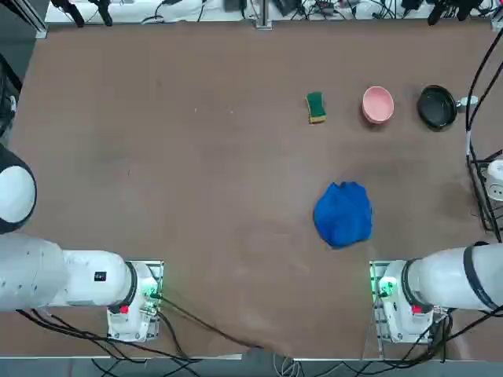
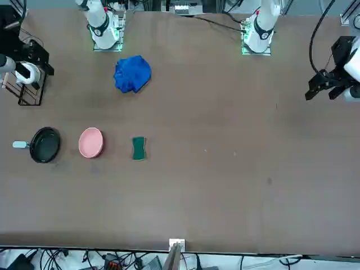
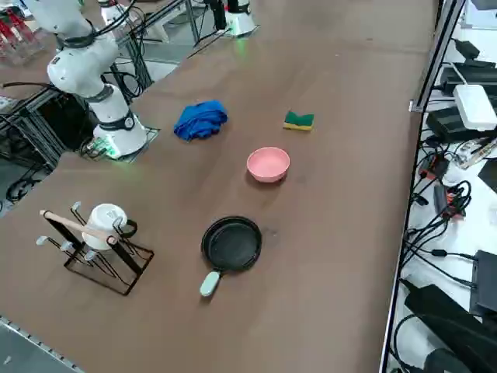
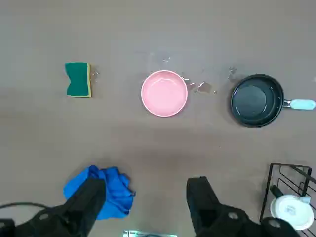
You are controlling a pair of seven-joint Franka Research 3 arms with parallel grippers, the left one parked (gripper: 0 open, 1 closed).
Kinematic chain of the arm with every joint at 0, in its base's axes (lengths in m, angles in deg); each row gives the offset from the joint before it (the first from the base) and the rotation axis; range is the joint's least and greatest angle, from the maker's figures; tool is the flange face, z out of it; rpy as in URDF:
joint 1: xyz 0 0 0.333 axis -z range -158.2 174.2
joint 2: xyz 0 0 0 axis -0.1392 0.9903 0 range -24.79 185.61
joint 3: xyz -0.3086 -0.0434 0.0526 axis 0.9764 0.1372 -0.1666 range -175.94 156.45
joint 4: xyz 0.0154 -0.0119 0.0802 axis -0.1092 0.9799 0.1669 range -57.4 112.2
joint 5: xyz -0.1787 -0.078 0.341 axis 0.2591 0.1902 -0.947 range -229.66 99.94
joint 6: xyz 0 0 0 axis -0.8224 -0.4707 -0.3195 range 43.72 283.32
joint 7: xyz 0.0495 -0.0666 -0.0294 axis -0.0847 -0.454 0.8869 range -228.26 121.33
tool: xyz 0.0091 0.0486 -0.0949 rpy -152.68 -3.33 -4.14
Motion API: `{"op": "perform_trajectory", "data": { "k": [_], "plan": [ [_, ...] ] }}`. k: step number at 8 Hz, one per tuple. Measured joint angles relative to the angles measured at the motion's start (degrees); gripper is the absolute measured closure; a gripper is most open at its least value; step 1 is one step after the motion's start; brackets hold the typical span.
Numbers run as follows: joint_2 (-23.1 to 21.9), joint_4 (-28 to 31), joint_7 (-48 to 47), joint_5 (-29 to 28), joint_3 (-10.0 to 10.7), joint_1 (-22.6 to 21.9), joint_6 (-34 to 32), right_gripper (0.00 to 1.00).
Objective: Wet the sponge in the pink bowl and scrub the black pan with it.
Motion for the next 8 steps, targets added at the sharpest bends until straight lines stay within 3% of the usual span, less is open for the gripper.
{"op": "perform_trajectory", "data": {
  "k": [3,6,8],
  "plan": [
    [3.88,0.12,-2.45,-0.20,-0.97,-2.62,1.43,0.00],
    [13.16,3.12,-6.00,-0.20,-1.52,-8.73,11.91,0.00],
    [18.81,5.06,-13.25,-0.22,-1.54,-11.69,20.01,0.00]
  ]
}}
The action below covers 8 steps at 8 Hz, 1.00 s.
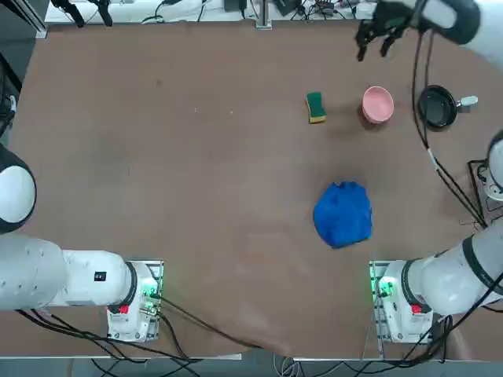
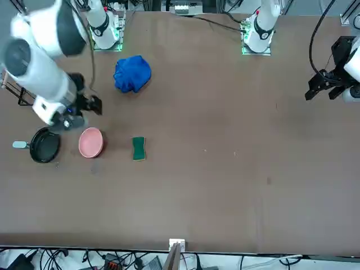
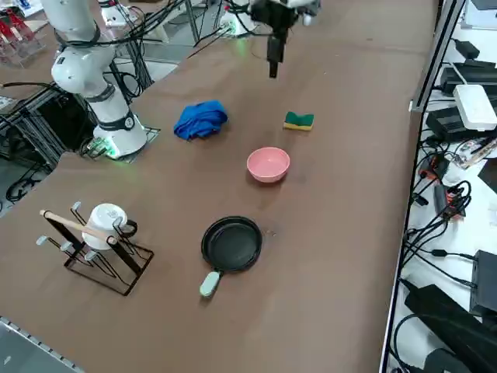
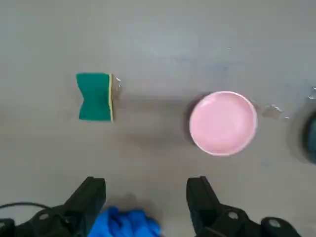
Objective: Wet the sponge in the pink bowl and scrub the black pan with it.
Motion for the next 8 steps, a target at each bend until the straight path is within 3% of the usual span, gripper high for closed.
{"op": "perform_trajectory", "data": {
  "k": [3,8],
  "plan": [
    [9.14,0.53,-8.87,0.00,-0.11,-5.92,11.61,0.00],
    [19.20,0.53,-9.10,-0.05,-0.52,-7.79,24.60,0.00]
  ]
}}
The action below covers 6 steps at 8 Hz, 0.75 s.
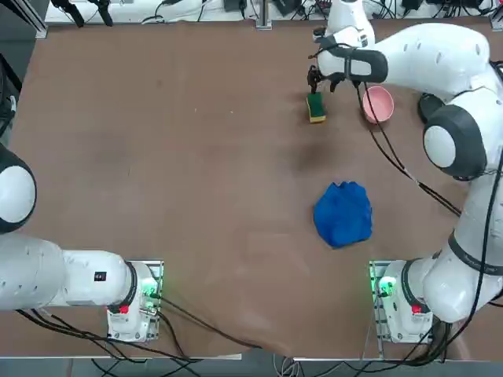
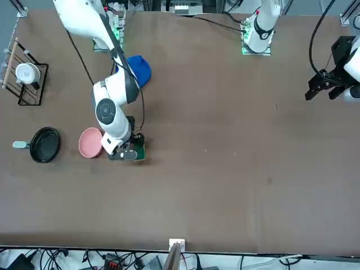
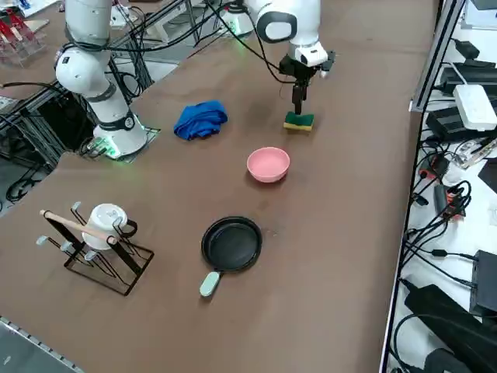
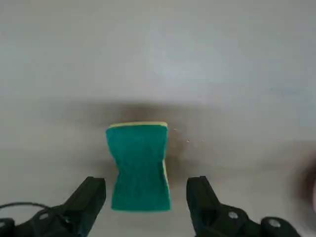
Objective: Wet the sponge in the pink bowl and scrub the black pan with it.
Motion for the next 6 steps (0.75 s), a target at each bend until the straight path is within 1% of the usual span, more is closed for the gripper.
{"op": "perform_trajectory", "data": {
  "k": [2,6],
  "plan": [
    [2.32,-0.01,0.02,-0.01,-1.02,-0.03,2.41,0.01],
    [5.23,-0.03,3.01,-0.01,-1.10,-0.01,4.20,0.03]
  ]
}}
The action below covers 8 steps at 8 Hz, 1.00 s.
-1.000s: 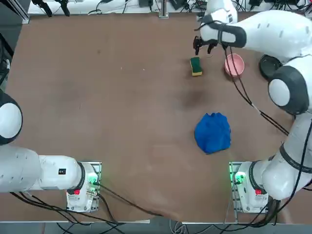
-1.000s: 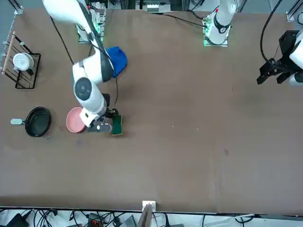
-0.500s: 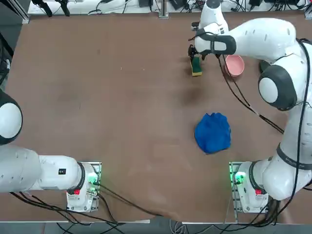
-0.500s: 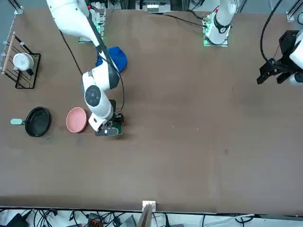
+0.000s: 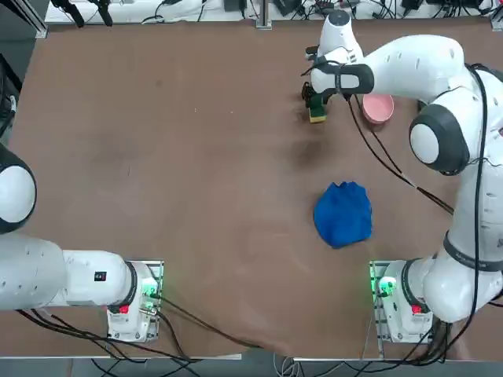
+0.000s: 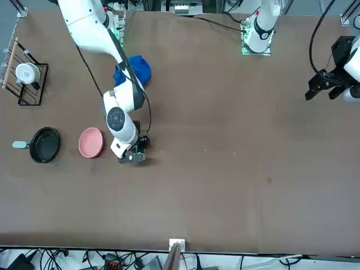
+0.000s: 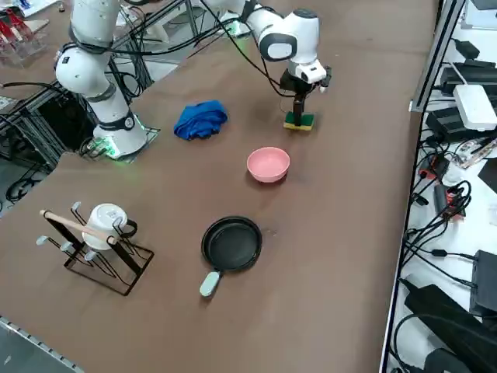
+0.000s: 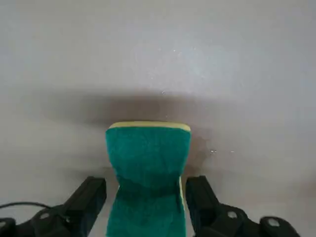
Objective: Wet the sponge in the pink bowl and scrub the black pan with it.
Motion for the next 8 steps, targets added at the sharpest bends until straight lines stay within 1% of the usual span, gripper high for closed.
{"op": "perform_trajectory", "data": {
  "k": [2,3,5,6,7,8],
  "plan": [
    [0.87,-0.01,0.15,0.00,0.00,0.00,0.79,0.11],
    [1.13,-0.01,0.21,0.00,0.00,0.01,0.86,0.20],
    [1.15,-0.05,0.23,0.00,0.01,0.15,0.86,0.63],
    [1.10,-0.16,0.31,0.00,0.05,0.28,0.73,0.78],
    [0.79,-0.52,0.40,0.00,0.24,0.46,-0.79,0.87],
    [-0.03,-1.13,0.57,0.00,0.62,0.84,-4.10,0.88]
  ]
}}
